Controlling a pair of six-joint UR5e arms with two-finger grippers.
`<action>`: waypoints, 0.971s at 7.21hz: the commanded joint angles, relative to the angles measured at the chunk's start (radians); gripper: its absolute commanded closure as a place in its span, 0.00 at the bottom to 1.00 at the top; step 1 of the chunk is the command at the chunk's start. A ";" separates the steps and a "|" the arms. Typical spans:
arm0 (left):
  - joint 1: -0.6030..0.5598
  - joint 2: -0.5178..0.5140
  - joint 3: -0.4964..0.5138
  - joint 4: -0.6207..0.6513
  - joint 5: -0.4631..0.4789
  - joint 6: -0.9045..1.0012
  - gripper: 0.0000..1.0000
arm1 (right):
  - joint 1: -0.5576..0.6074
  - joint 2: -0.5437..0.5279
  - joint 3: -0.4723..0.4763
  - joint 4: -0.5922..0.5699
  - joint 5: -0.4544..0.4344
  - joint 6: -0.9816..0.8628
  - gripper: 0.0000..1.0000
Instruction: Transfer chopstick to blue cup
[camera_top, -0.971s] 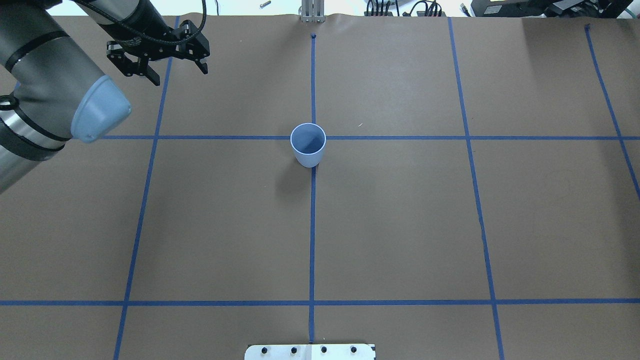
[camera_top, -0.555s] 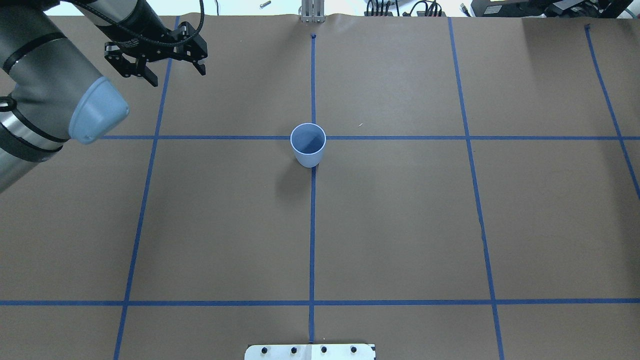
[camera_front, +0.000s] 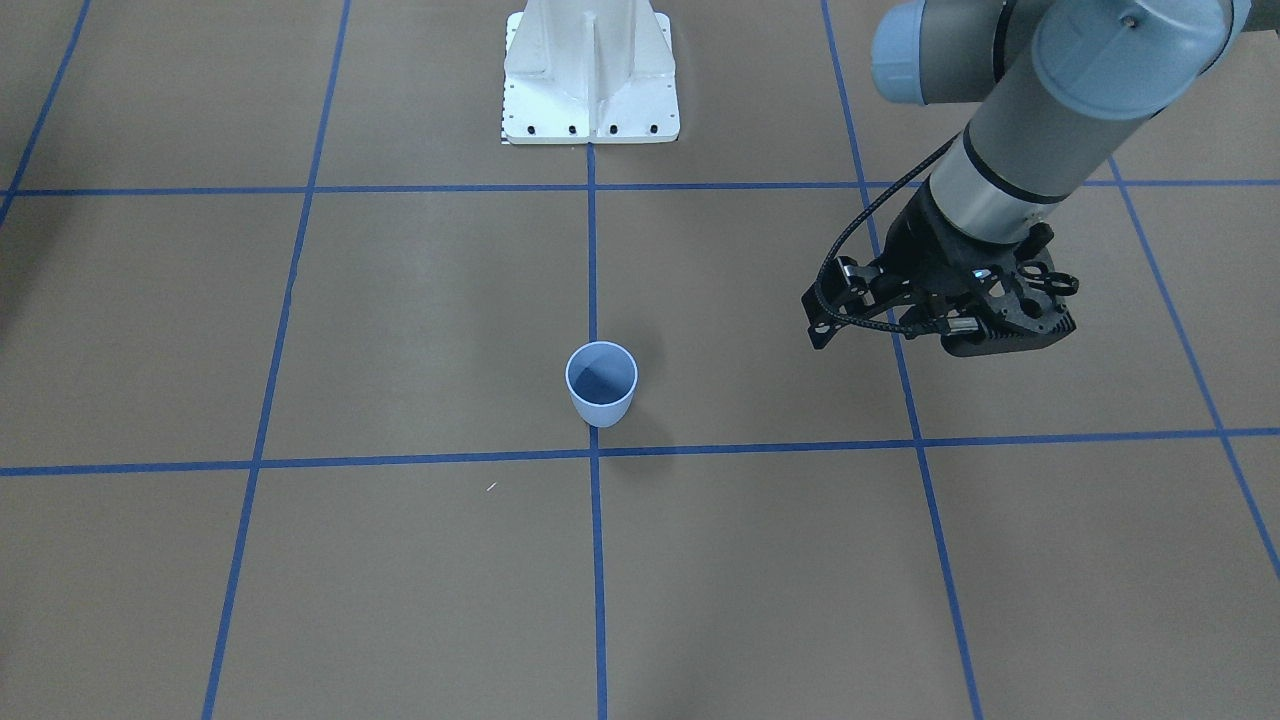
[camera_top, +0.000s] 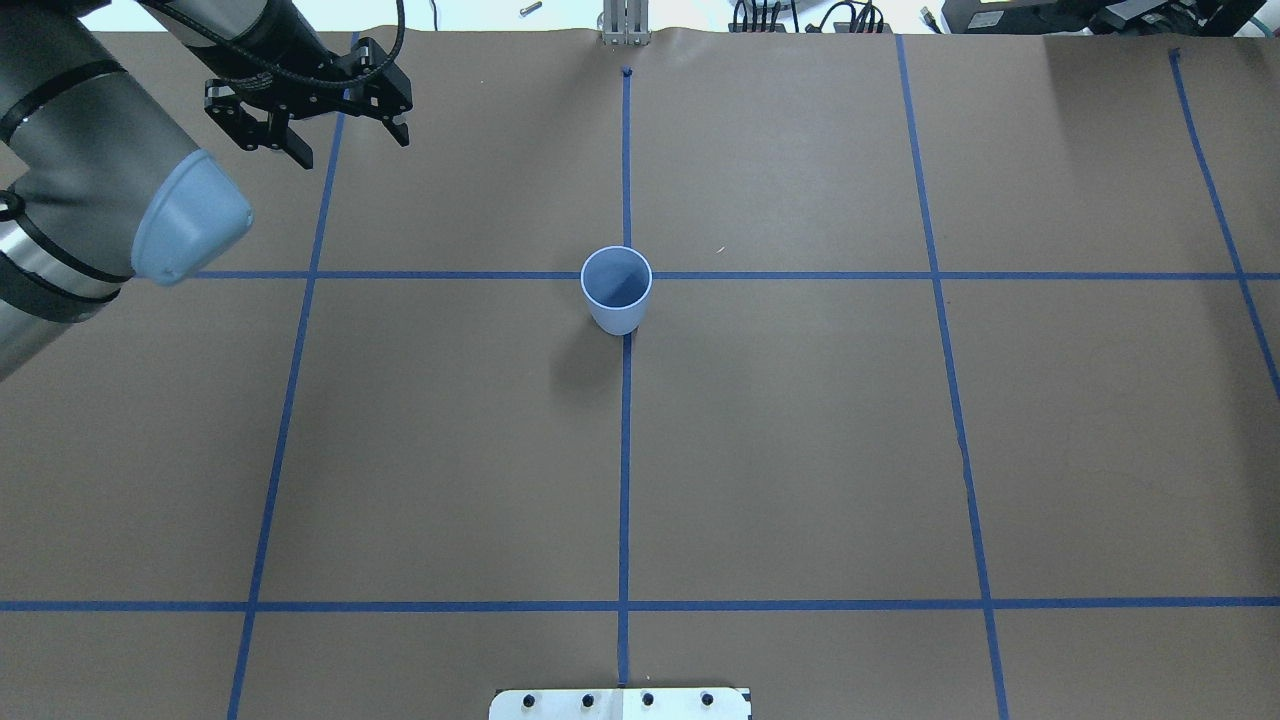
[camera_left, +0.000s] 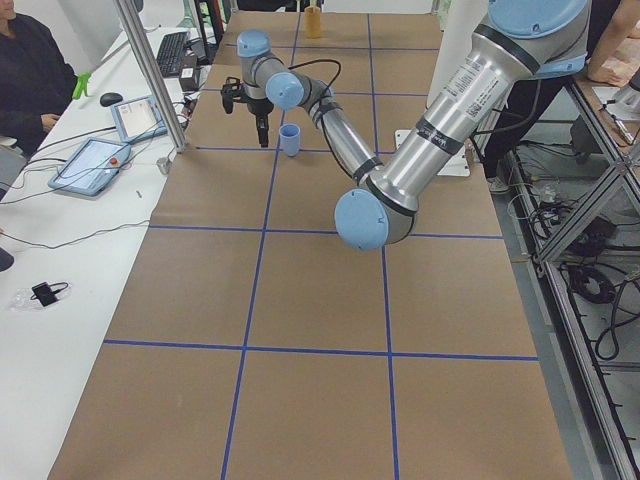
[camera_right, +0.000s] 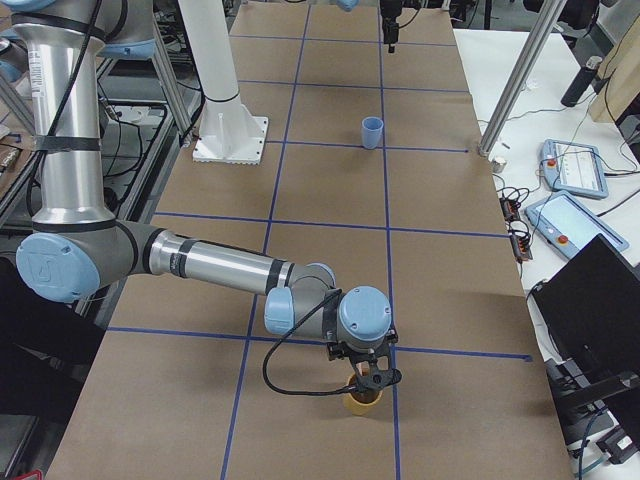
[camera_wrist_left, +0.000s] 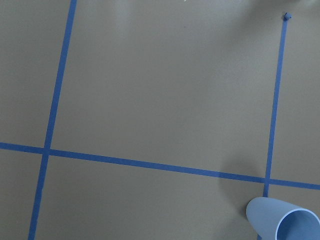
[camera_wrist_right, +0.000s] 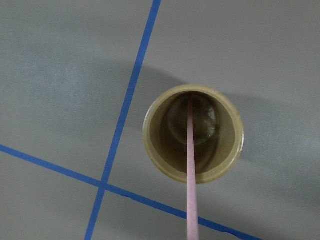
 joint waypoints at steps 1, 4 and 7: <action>-0.001 0.000 -0.003 0.001 0.000 0.000 0.02 | -0.002 0.005 -0.011 0.000 0.001 0.004 0.15; -0.001 -0.001 -0.004 0.000 0.000 0.000 0.02 | -0.003 0.005 -0.013 0.000 0.001 0.011 0.58; -0.001 -0.001 -0.005 0.001 0.000 0.000 0.02 | -0.003 0.003 -0.010 0.002 0.001 0.031 0.82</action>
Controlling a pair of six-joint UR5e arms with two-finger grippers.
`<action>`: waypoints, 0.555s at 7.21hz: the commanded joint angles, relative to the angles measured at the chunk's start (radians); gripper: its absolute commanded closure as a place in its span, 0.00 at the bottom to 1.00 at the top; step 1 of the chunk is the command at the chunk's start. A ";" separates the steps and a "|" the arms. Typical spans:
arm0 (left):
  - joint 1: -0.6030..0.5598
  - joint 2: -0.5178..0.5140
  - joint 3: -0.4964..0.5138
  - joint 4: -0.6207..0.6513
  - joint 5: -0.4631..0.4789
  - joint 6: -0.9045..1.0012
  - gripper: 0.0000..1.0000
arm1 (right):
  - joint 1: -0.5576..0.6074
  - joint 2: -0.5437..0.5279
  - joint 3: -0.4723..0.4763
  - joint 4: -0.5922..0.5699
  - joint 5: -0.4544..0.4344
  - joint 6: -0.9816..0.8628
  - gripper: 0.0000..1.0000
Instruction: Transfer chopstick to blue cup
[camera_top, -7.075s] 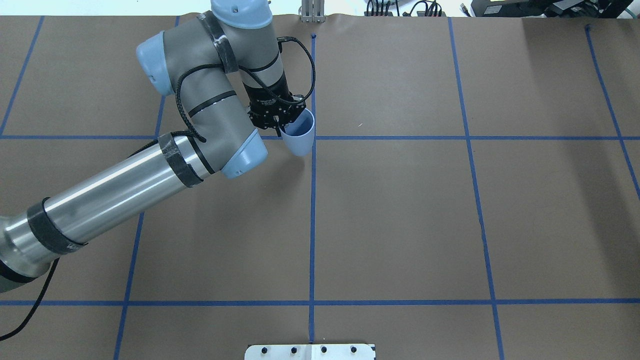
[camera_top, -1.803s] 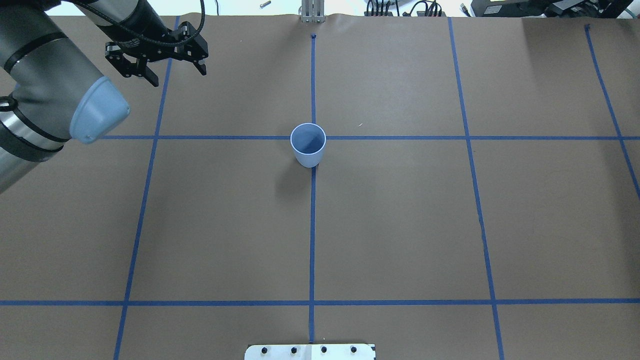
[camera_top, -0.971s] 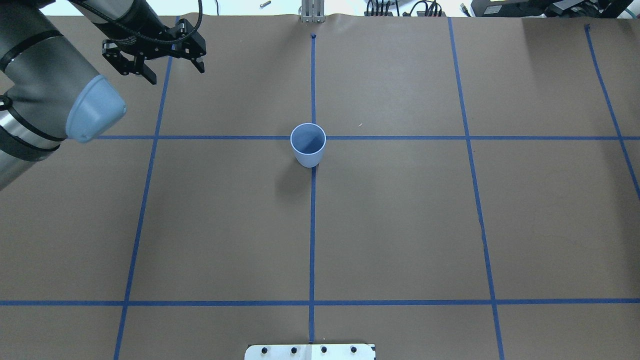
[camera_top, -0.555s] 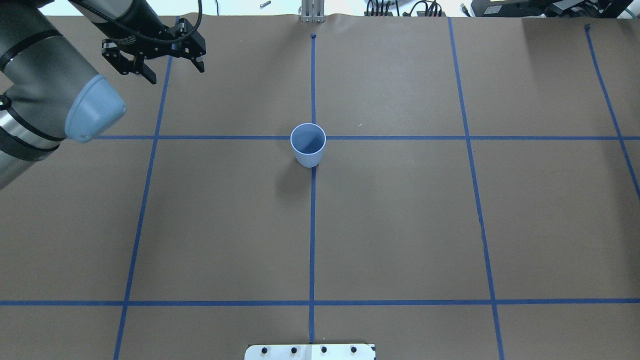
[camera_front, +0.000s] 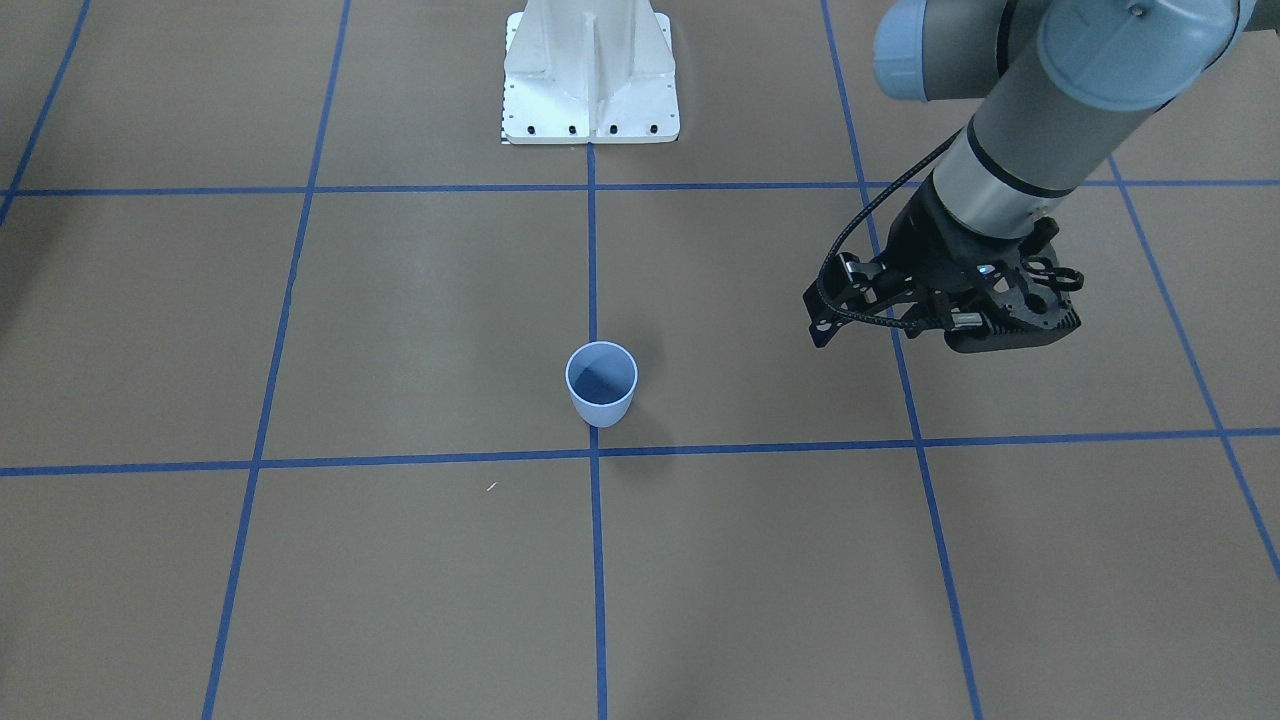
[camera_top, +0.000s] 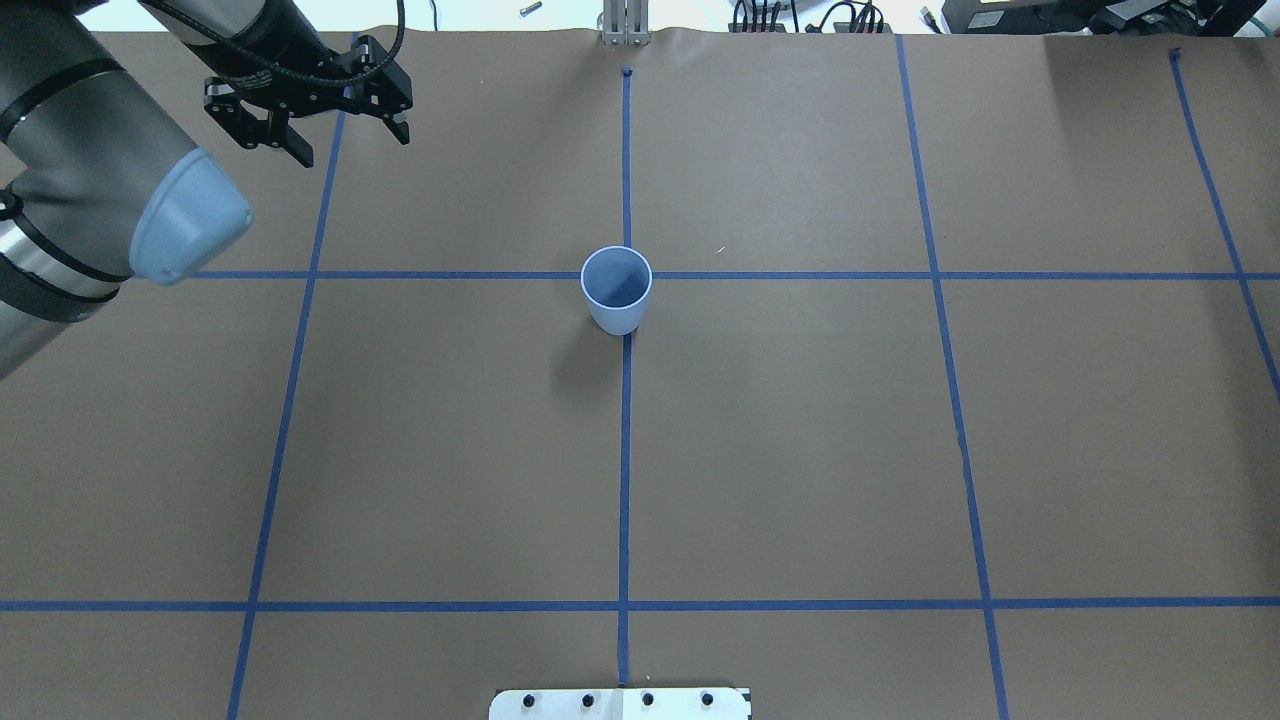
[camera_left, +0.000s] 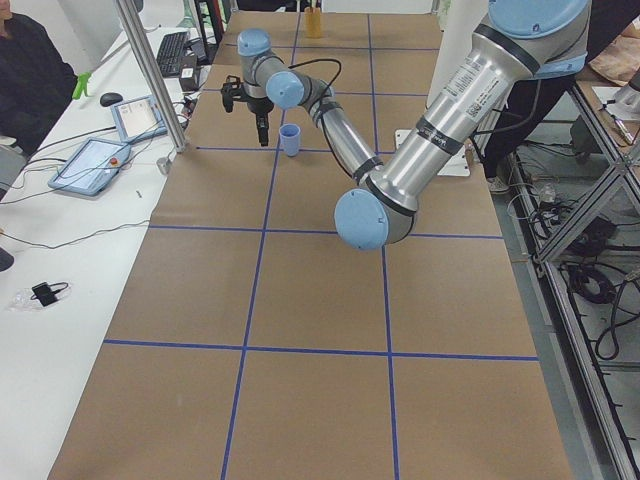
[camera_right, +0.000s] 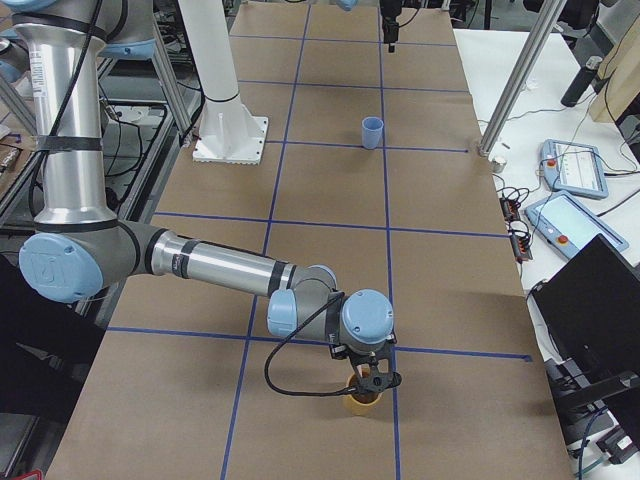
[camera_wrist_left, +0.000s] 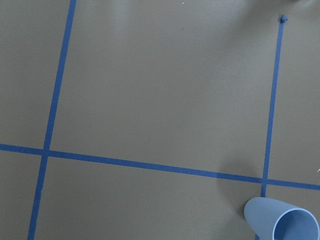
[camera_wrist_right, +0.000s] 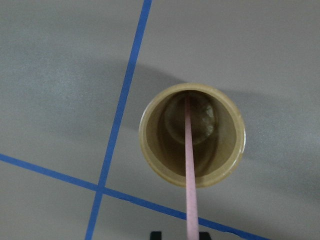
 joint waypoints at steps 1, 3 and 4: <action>0.000 0.000 -0.001 0.001 0.000 0.000 0.02 | 0.000 -0.003 0.006 0.003 -0.002 0.001 0.86; 0.000 0.000 0.000 0.001 0.000 0.000 0.02 | 0.001 -0.015 0.032 0.003 -0.002 0.007 0.89; 0.002 0.000 -0.001 0.001 -0.002 0.000 0.02 | 0.006 -0.023 0.062 0.001 0.001 0.013 0.89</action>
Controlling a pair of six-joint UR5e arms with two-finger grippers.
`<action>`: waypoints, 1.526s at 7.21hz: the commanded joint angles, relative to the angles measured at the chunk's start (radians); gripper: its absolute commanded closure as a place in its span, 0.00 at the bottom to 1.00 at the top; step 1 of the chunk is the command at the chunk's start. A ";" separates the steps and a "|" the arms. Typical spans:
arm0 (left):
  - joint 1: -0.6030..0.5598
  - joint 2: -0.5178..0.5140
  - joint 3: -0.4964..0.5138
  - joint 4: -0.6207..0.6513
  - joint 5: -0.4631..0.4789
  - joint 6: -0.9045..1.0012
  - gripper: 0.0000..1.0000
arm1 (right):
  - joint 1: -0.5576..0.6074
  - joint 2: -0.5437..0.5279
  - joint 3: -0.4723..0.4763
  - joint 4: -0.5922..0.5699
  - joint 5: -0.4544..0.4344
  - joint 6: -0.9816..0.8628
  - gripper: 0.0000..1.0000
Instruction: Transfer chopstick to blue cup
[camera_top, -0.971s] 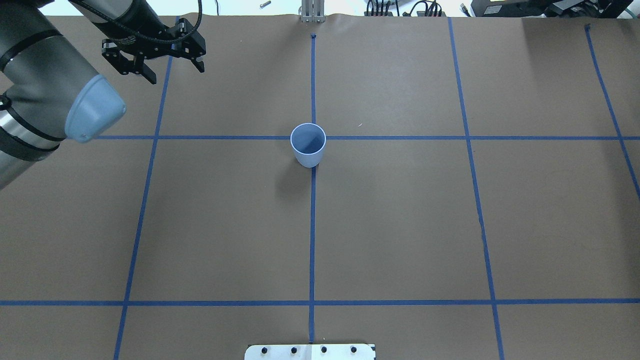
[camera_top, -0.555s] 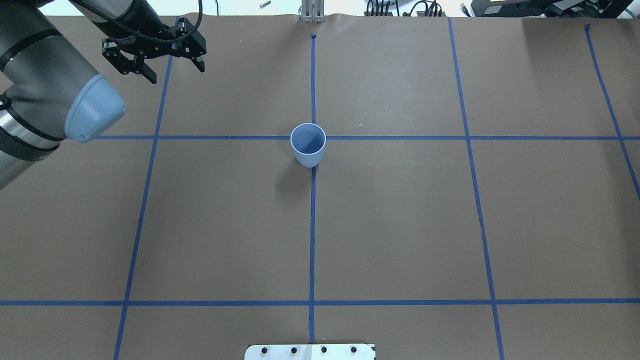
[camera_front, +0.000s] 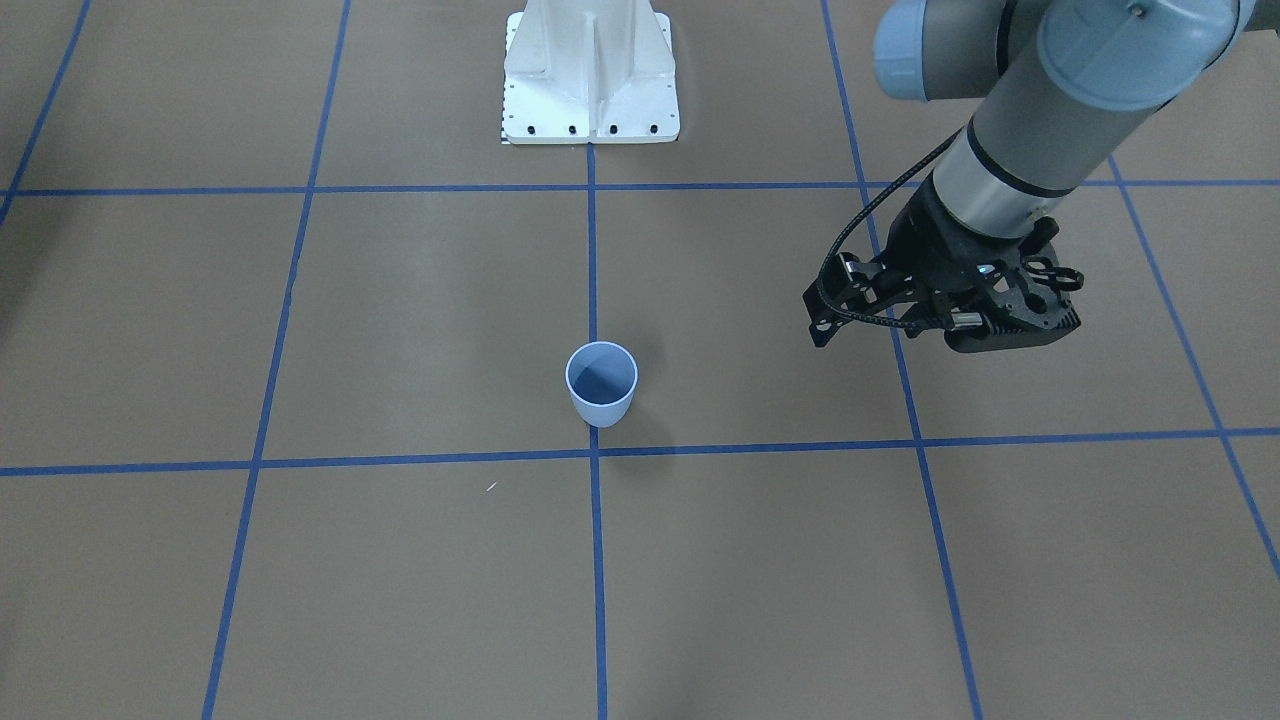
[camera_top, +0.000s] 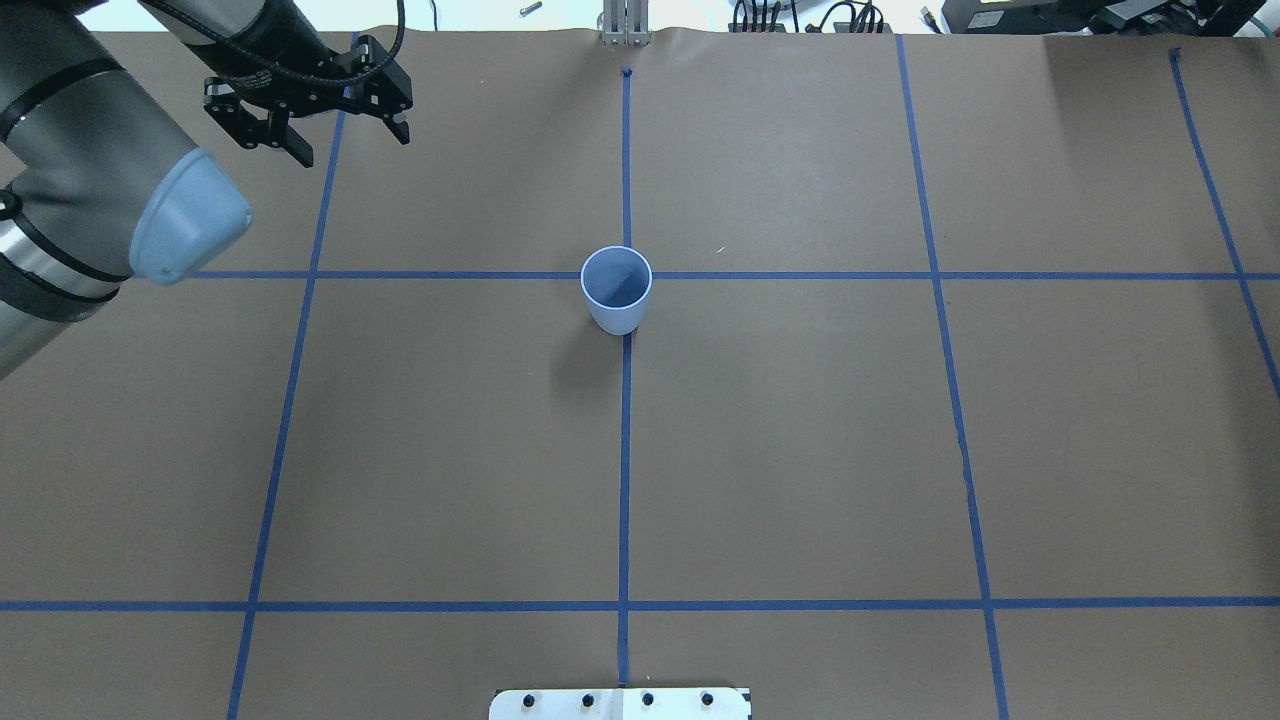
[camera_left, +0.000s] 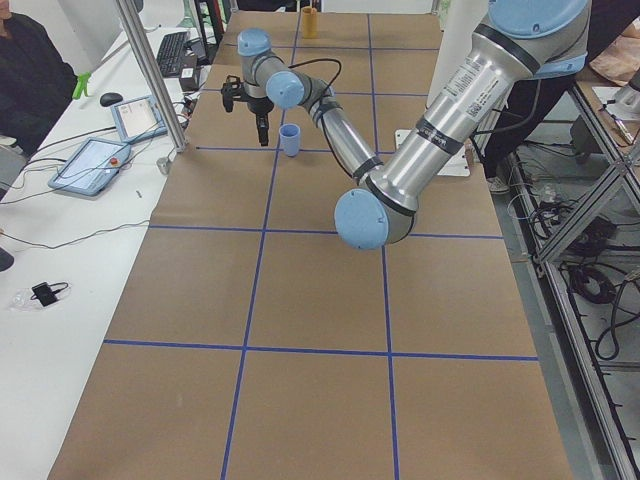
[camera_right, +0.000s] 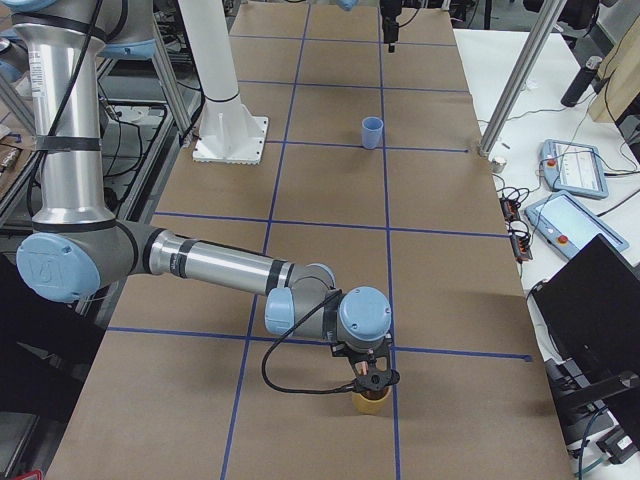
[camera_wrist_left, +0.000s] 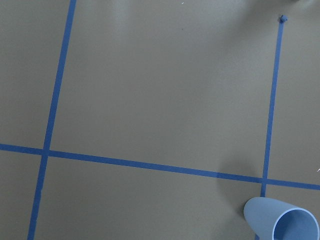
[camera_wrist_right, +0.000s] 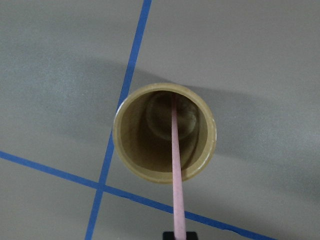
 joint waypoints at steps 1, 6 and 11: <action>0.001 -0.002 0.001 0.000 -0.001 0.000 0.02 | 0.004 -0.021 0.053 -0.003 0.001 0.041 0.89; 0.003 -0.005 -0.005 -0.002 -0.023 0.000 0.02 | 0.091 -0.004 0.057 -0.013 -0.034 0.099 0.93; 0.000 0.011 -0.004 -0.002 -0.024 0.000 0.02 | 0.112 0.030 0.242 -0.093 -0.041 0.267 1.00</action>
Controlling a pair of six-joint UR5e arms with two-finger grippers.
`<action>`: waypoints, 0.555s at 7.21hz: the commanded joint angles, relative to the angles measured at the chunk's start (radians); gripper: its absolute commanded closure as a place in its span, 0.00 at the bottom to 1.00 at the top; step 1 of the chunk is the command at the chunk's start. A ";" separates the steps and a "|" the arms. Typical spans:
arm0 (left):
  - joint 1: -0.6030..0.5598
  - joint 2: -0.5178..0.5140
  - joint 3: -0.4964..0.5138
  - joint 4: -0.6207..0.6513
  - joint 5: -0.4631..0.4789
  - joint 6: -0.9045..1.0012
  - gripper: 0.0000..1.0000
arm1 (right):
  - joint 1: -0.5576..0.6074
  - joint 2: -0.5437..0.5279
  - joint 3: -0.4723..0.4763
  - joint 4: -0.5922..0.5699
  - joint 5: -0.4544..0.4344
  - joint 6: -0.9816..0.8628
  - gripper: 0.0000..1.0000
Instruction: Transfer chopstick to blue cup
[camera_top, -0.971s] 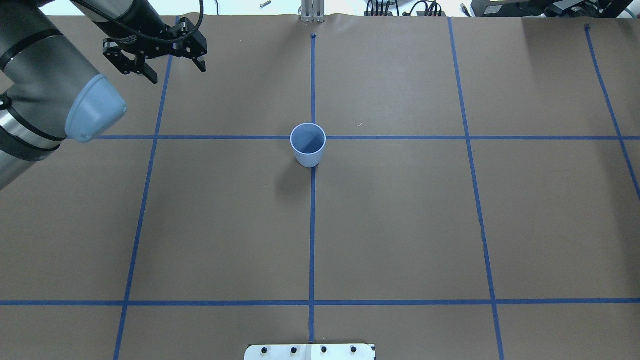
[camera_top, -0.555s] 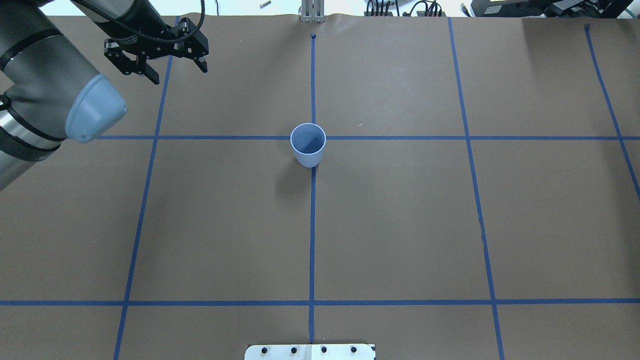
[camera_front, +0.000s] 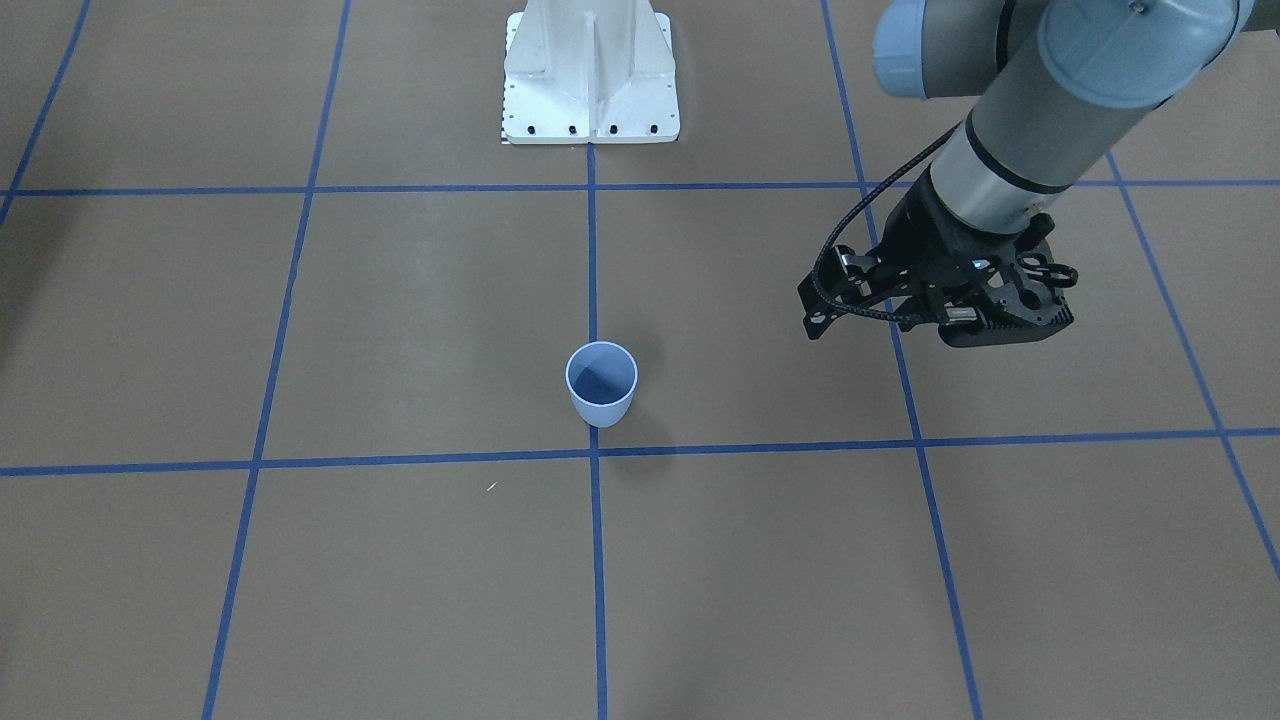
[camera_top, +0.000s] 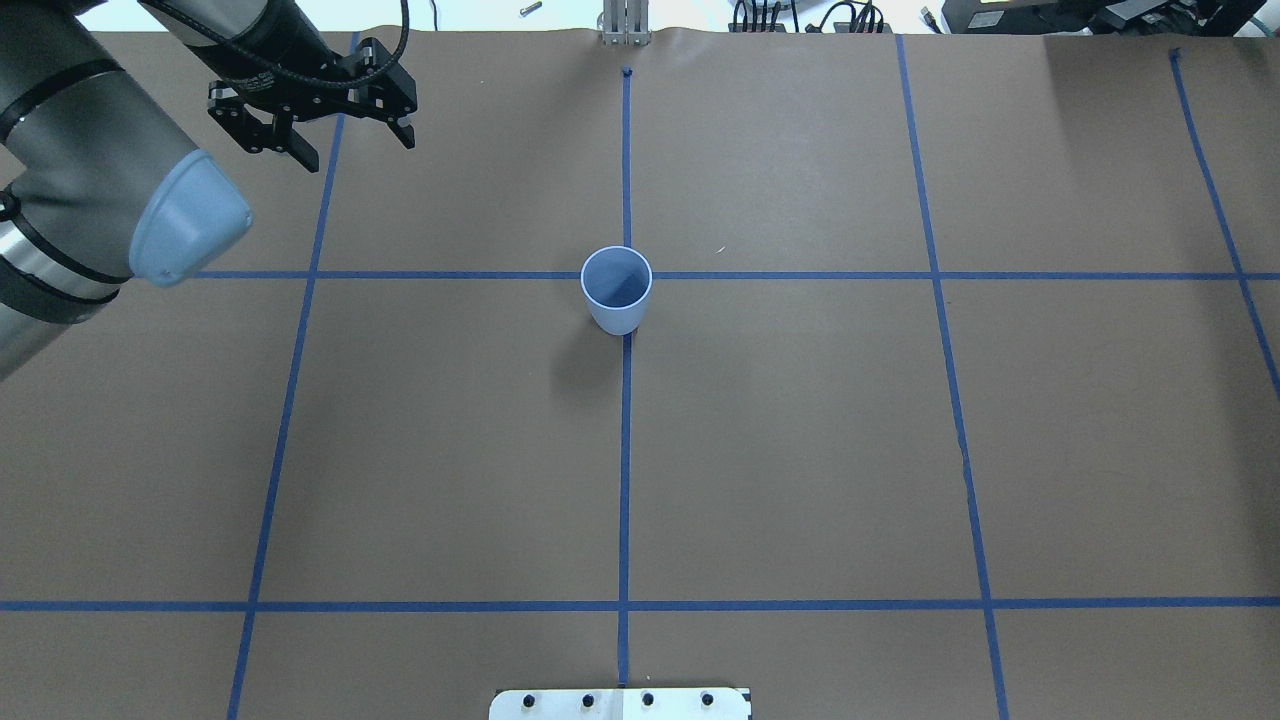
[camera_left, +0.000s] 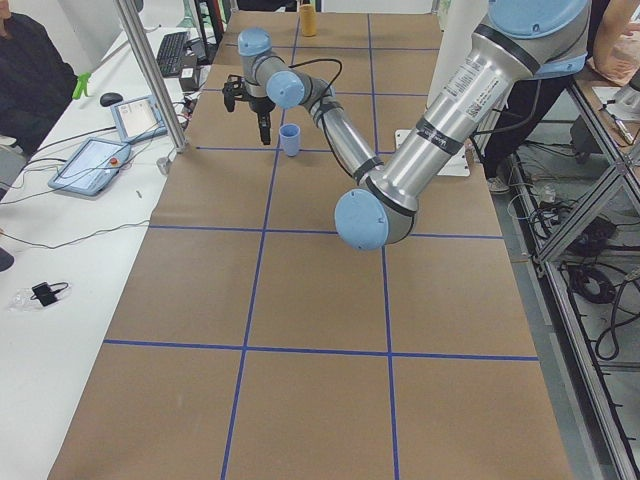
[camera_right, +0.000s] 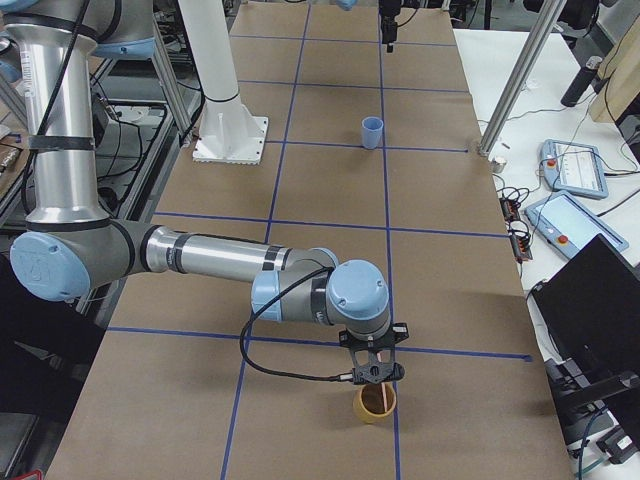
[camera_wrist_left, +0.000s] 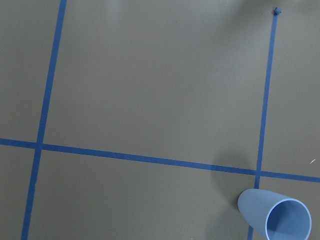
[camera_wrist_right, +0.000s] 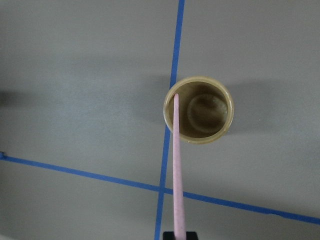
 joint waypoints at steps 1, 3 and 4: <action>-0.001 0.019 -0.001 -0.002 -0.001 0.000 0.02 | -0.001 0.046 0.137 -0.157 -0.007 0.048 1.00; -0.002 0.041 -0.001 -0.013 -0.002 0.000 0.02 | 0.001 0.224 0.217 -0.398 -0.007 0.048 1.00; -0.010 0.041 -0.002 -0.009 -0.002 0.009 0.02 | -0.040 0.272 0.262 -0.437 -0.004 0.048 1.00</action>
